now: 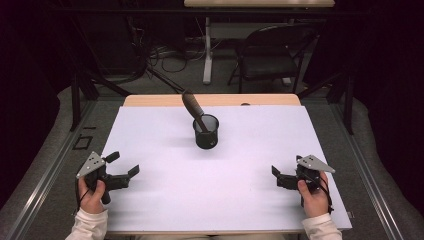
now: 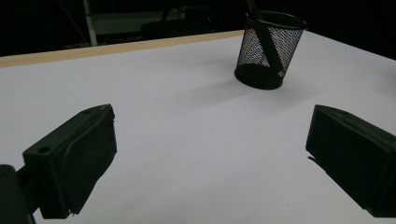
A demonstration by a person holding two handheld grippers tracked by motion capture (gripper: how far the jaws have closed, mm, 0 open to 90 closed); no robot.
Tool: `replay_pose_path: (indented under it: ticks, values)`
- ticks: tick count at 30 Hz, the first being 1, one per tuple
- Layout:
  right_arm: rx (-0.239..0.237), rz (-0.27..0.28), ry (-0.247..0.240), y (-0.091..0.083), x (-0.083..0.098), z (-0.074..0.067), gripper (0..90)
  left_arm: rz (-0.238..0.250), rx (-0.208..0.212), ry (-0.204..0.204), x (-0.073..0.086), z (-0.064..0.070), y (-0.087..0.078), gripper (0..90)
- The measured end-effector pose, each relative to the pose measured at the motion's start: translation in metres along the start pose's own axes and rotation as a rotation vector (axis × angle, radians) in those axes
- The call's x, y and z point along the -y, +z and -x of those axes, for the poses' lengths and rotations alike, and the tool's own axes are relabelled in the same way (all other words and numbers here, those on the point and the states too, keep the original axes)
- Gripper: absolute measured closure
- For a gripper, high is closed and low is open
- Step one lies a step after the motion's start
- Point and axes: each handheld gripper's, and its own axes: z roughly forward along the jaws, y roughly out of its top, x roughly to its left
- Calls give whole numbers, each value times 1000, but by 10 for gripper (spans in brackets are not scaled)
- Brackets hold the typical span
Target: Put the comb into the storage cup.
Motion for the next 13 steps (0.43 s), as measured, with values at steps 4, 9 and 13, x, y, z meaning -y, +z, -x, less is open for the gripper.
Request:
replay_pose_path:
  ticks: [4, 9, 13]
  values:
    - [-1, -1, -2, 0, 2, 0, 0, 1, -2, -4, 2, -1, 0, 23]
    - [-4, -8, 2, 2, 4, 0, 0, -8, -5, -10, 4, -3, 1, 23]
    - [-3, -13, 0, 2, 5, 0, 0, -18, -5, -8, 5, -4, 2, 22]
